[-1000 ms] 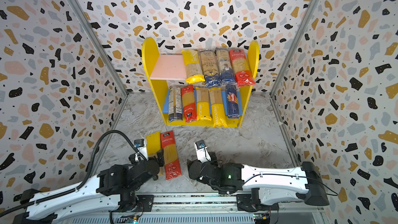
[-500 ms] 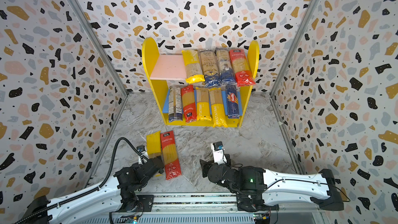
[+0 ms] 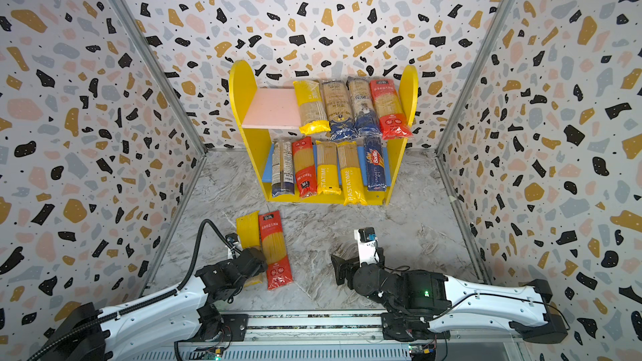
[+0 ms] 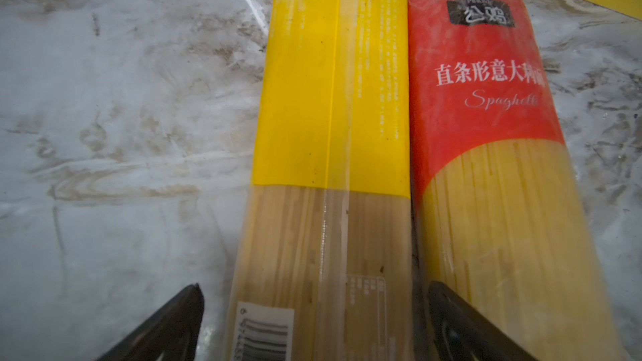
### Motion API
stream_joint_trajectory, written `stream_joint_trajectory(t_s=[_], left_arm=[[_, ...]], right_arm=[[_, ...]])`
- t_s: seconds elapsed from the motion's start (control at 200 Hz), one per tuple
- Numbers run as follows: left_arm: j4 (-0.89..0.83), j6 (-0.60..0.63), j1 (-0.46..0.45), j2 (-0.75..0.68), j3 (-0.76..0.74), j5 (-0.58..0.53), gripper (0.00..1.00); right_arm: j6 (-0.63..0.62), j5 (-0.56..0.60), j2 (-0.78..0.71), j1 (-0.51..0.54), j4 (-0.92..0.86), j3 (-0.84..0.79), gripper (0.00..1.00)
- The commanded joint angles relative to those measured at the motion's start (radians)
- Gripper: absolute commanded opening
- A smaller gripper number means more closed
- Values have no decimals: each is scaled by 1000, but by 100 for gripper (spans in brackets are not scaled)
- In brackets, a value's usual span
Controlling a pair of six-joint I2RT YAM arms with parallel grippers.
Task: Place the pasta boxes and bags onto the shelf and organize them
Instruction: 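Move the right gripper down toward the remaining table bags, then lower the left gripper onto the yellow-wrapped spaghetti bag and close it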
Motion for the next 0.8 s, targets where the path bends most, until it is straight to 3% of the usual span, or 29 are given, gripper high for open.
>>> stream_joint_trajectory(t_s=[0.0,0.23,0.581,0.676,0.796], left_arm=[[37,33,18,24,35,-4,100],[80,77,39,143,62,31,99],[168,92,45,295,69,82,99],[201,95,45,329,67,101,91],[219,107,45,370,72,125,70]], right_arm=[[3,19,2,4,-36,9,99],[-11,22,50,3,-32,46,99],[-20,36,-12,2,-41,39,99],[-23,43,-14,1,-50,45,99],[-32,50,-9,0,-53,53,99]])
